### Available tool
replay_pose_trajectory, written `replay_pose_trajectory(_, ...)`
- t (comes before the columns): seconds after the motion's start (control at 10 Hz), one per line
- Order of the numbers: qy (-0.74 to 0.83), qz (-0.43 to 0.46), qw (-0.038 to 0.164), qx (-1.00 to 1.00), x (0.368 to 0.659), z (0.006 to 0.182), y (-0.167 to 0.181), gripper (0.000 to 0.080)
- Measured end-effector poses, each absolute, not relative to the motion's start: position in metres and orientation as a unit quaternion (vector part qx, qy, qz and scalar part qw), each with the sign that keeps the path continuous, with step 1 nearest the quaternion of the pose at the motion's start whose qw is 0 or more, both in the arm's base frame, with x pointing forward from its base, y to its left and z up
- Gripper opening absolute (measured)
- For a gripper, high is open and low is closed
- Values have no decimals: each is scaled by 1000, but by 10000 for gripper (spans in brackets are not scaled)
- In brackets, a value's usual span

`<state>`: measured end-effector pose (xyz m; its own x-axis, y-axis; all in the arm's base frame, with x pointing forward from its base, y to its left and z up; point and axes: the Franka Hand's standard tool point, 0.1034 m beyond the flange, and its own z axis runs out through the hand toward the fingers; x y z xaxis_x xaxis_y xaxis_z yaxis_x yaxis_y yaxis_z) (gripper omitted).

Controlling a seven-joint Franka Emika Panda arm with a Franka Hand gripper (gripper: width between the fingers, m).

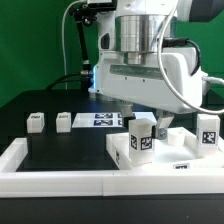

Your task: Assemble square table

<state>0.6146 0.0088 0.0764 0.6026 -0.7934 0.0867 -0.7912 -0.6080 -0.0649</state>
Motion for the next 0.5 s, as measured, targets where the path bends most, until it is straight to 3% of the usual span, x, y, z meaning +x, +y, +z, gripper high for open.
replay_pose_trajectory(0.5, 174, -53, -3, -983, 614, 77, 13, 649)
